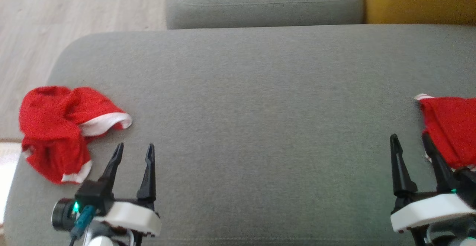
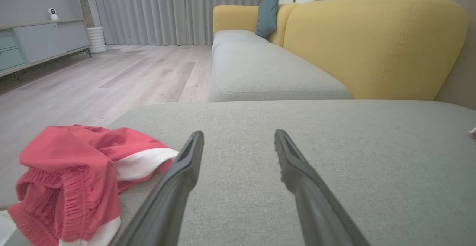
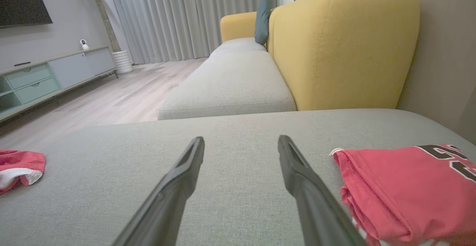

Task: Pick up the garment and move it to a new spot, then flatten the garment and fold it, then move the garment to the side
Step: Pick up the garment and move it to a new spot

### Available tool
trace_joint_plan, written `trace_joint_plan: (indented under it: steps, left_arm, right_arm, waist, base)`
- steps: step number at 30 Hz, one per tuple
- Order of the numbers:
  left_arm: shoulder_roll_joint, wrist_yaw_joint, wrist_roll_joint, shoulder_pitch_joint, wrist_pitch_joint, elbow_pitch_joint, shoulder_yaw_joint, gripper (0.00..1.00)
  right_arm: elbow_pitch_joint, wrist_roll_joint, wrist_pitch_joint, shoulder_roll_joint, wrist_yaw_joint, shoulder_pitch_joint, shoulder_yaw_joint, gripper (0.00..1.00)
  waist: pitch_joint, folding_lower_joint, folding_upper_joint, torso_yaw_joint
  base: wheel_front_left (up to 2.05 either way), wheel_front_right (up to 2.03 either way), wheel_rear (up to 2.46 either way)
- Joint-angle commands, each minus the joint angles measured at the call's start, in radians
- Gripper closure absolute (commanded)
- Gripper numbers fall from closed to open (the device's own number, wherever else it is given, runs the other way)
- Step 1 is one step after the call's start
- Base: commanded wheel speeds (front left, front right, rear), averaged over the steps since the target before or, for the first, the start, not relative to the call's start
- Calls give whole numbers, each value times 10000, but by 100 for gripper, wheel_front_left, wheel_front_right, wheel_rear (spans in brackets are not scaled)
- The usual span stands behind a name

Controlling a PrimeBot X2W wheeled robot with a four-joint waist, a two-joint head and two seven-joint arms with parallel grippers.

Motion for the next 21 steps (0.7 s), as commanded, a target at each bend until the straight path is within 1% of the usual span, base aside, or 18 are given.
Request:
trace_joint_plan:
  steps: [1, 6, 9, 14, 18, 21]
  left_arm:
    - [115, 22, -29, -750, -75, -327, 290, 0]
    - [89, -46, 2, -1197, -192, -175, 255, 0]
    - [88, -164, -36, -1416, -278, -105, 272, 0]
    - [131, -299, -93, -1682, -357, 90, 407, 0]
    - [161, -413, -132, -1762, -383, 218, 491, 0]
    - [137, -454, -182, -1775, -389, 247, 548, 0]
  right_arm:
    - [-501, -1, 36, -65, 65, -321, 210, 0]
    - [-728, -109, 150, -65, 65, -430, 249, 0]
    - [-861, -181, 234, -65, 65, -502, 290, 0]
    - [-1009, -253, 377, -64, 65, -623, 447, 0]
    - [-1011, -248, 428, -64, 65, -697, 569, 0]
    - [-1020, -249, 435, -64, 65, -747, 609, 0]
  waist:
    - [130, 1, -1, 440]
    - [218, 1, -1, 1549]
    - [260, 1, -1, 2310]
    - [296, 1, -1, 3342]
    - [278, 1, -1, 3888]
    - [304, 1, -1, 4087]
  base:
    - [0, 0, 0]
    - [0, 0, 0]
    - [0, 0, 0]
    - [0, 0, 0]
    - [0, 0, 0]
    - [0, 0, 0]
